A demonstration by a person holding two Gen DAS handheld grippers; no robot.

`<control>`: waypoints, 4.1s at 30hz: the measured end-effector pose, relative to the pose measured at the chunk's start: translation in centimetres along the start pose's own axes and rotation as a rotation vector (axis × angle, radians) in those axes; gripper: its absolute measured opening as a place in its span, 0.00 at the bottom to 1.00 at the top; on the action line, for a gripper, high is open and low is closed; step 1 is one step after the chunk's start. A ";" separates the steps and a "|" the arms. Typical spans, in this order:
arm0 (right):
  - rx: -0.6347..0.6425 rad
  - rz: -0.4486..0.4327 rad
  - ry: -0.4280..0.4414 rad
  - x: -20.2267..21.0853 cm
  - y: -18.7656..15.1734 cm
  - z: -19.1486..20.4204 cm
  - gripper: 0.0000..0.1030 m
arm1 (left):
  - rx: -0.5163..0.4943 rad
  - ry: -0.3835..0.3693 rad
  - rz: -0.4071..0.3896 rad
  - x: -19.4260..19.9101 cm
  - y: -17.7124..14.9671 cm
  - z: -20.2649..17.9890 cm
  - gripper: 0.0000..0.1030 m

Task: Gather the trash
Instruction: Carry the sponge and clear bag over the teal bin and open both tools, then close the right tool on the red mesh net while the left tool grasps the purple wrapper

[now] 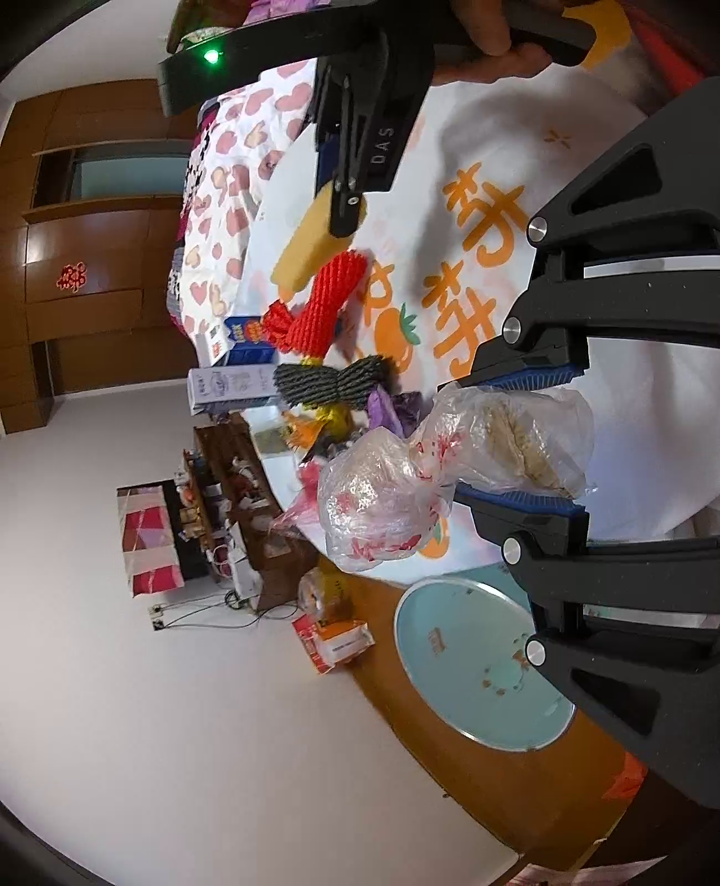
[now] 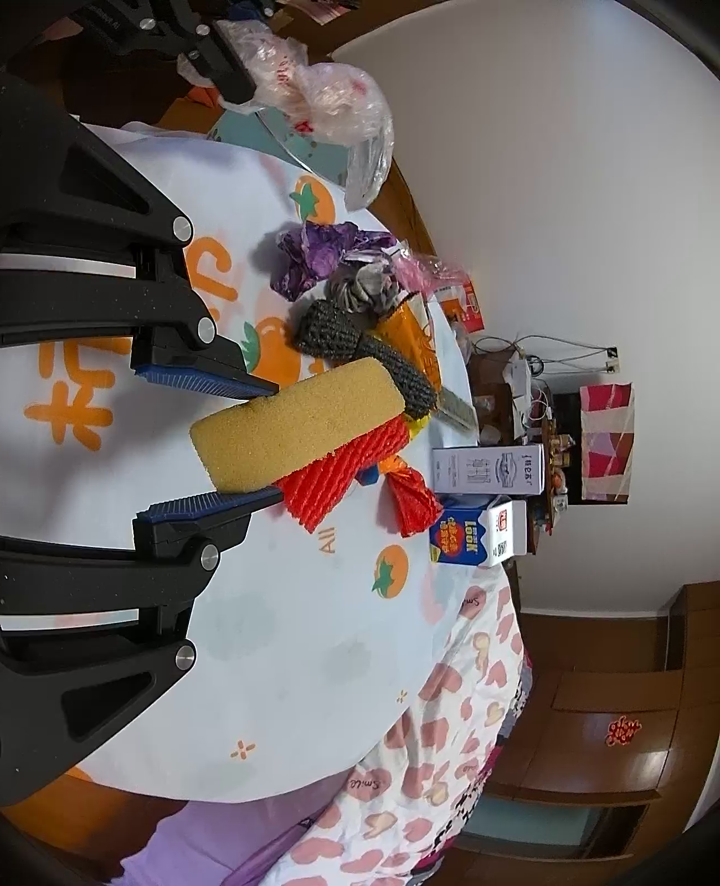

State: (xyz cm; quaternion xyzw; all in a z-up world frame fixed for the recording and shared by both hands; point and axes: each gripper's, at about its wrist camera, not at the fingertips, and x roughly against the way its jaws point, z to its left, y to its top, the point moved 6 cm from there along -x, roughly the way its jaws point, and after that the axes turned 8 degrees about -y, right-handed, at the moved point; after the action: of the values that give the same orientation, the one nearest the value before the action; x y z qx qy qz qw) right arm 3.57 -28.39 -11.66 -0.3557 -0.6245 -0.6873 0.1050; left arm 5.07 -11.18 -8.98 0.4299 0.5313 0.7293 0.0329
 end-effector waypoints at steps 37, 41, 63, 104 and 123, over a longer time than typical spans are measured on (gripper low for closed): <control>0.171 -0.054 0.185 0.5 3.3 13.0 0.32 | 0.218 0.252 -0.025 2.5 -2.0 13.3 0.31; 0.199 -0.053 0.207 0.1 3.4 15.3 0.32 | 0.244 0.279 -0.021 2.9 -2.6 15.2 0.31; 0.313 0.023 0.273 -4.8 3.2 26.0 0.32 | 0.310 0.295 0.047 -0.3 -5.1 20.8 0.32; 0.097 0.083 0.237 -5.1 3.2 16.1 0.59 | 0.352 0.329 0.084 -1.1 -4.2 17.1 0.81; -0.024 0.095 0.053 -5.7 0.8 2.3 0.59 | 0.297 0.270 0.160 -4.6 -2.4 9.1 0.81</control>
State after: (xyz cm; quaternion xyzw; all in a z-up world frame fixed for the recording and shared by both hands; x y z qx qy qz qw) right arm 8.95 -28.14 -14.64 -0.3677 -0.5957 -0.6983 0.1495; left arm 12.95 -5.66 -13.05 0.3693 0.5966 0.6943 -0.1603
